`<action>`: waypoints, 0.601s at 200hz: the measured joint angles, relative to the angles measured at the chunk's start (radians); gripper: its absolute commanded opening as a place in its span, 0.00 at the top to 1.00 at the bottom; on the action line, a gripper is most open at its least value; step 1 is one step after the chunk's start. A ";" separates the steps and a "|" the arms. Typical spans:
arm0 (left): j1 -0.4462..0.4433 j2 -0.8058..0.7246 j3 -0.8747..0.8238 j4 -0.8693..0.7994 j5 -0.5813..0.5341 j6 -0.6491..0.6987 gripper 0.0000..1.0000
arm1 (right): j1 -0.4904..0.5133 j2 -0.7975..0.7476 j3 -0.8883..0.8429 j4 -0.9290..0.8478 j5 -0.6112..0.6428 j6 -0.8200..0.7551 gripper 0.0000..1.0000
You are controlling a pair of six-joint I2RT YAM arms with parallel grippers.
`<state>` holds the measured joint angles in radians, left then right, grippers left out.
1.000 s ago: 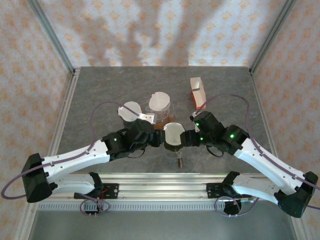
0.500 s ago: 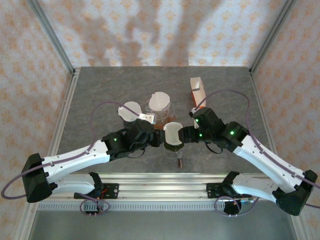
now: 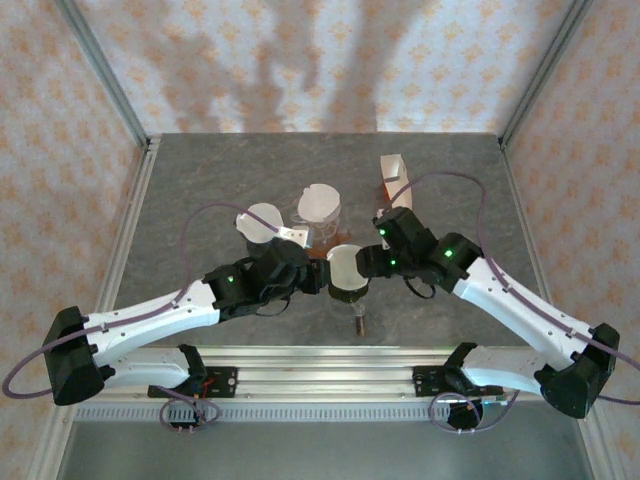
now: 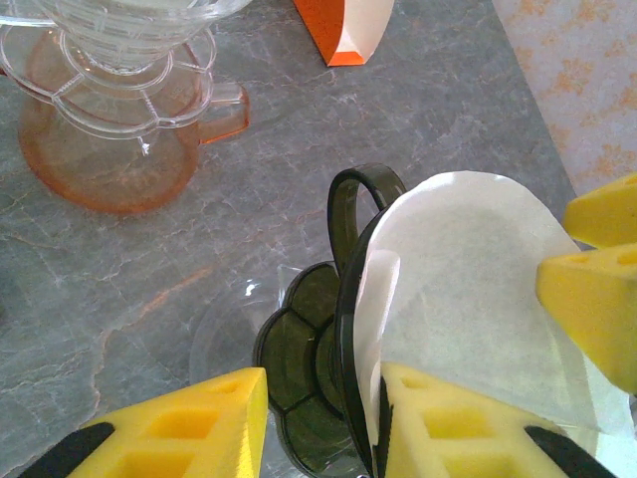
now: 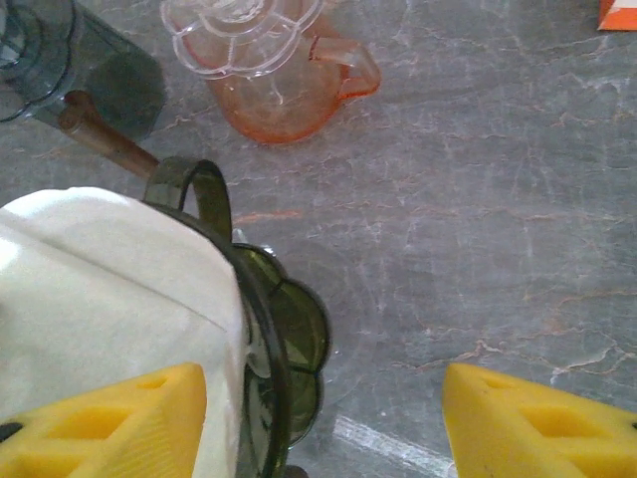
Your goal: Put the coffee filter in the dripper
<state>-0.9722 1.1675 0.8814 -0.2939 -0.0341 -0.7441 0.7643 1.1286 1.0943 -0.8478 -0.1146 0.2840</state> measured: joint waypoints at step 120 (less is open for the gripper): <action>0.006 -0.015 0.000 -0.004 -0.007 0.005 0.50 | -0.004 -0.080 -0.066 0.015 -0.093 -0.009 0.46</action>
<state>-0.9657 1.1522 0.8814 -0.2977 -0.0410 -0.7387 0.7601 1.0489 1.0283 -0.8326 -0.2073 0.2752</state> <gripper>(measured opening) 0.481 0.564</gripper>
